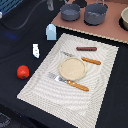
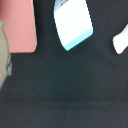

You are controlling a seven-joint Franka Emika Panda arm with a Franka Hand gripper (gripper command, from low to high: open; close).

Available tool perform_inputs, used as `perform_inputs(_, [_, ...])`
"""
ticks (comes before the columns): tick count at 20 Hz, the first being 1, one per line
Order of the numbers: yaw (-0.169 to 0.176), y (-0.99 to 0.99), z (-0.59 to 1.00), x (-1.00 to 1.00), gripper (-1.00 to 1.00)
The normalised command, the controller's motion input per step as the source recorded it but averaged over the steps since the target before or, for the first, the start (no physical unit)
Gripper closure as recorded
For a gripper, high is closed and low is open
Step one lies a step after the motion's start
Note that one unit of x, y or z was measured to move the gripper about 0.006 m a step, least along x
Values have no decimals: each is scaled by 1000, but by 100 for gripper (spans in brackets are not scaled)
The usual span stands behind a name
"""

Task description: Interact with the objects in diverse but meaningful ways.

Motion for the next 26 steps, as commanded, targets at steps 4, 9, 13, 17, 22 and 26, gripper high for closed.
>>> perform_inputs(4, [154,-5,-471,-261,-100])
perform_inputs(9, [110,-8,-369,-135,-100])
perform_inputs(13, [58,-9,-343,-81,-100])
perform_inputs(17, [37,-76,-351,-57,-100])
perform_inputs(22, [29,-106,-407,-146,-100])
perform_inputs(26, [31,-153,-386,-324,-100])
